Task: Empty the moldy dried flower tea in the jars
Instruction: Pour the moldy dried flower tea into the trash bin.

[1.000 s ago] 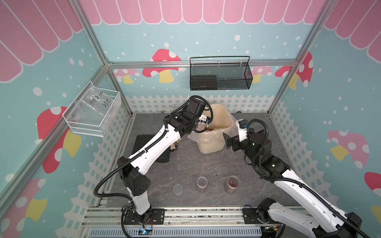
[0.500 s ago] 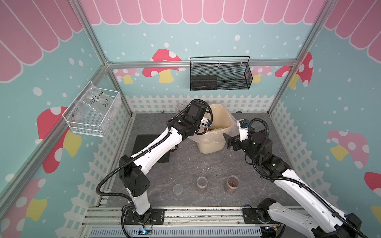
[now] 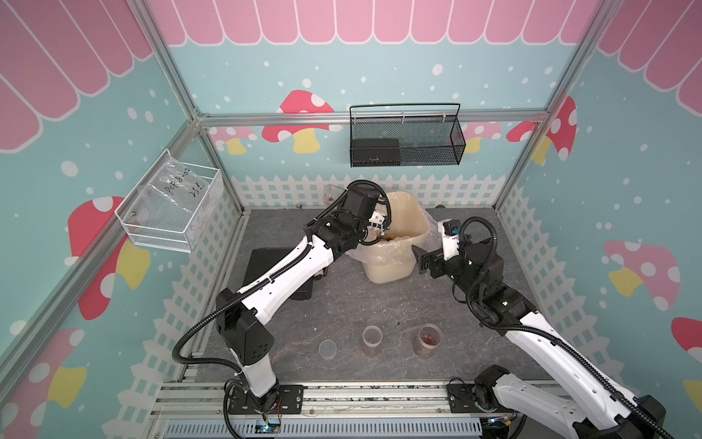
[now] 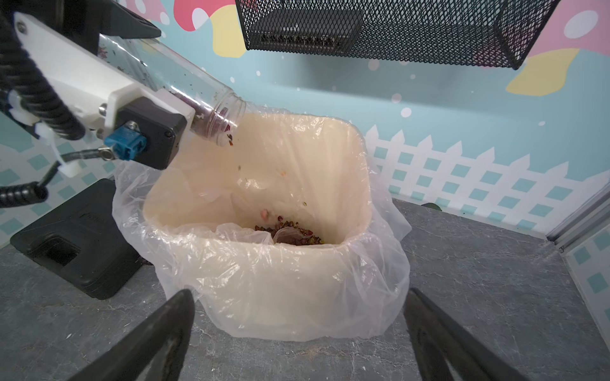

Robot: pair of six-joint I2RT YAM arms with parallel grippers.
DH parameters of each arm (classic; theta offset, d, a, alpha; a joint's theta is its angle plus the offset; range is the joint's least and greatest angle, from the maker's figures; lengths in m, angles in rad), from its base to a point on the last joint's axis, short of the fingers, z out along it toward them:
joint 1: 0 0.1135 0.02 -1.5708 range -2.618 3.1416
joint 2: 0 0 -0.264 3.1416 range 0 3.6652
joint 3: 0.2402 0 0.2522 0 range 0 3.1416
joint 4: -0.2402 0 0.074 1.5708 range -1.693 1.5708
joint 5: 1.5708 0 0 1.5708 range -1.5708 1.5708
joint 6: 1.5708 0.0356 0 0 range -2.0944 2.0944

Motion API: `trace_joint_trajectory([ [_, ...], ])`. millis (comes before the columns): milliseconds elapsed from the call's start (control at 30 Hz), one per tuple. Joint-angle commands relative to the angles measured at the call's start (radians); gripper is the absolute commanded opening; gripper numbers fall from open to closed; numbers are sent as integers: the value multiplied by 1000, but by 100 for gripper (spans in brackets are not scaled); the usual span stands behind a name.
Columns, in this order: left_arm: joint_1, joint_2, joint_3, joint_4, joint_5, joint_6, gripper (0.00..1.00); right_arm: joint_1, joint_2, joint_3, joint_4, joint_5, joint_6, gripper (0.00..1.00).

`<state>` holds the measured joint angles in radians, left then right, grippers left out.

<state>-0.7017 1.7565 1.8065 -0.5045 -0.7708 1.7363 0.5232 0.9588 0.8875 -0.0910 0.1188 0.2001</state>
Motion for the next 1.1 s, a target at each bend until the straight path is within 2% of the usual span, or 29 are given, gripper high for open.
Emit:
trace_joint_trajectory([
  [0,-6,-37,-15,24,18,63,5,-10,-14,-9,-1,-30,19,100],
  [233,-3,-47,-17,2,67,7,5,-24,-14,-5,3,-59,39,100],
  [367,4,-45,47,-136,159,-150,5,-33,-15,16,14,-106,52,100],
  [700,71,-55,78,-260,397,-403,5,-56,57,152,35,-293,139,82],
  [900,97,-71,58,-266,510,-491,5,-90,144,243,56,-439,220,75],
  [1067,106,-80,37,-263,551,-509,4,-112,220,311,96,-585,304,68],
])
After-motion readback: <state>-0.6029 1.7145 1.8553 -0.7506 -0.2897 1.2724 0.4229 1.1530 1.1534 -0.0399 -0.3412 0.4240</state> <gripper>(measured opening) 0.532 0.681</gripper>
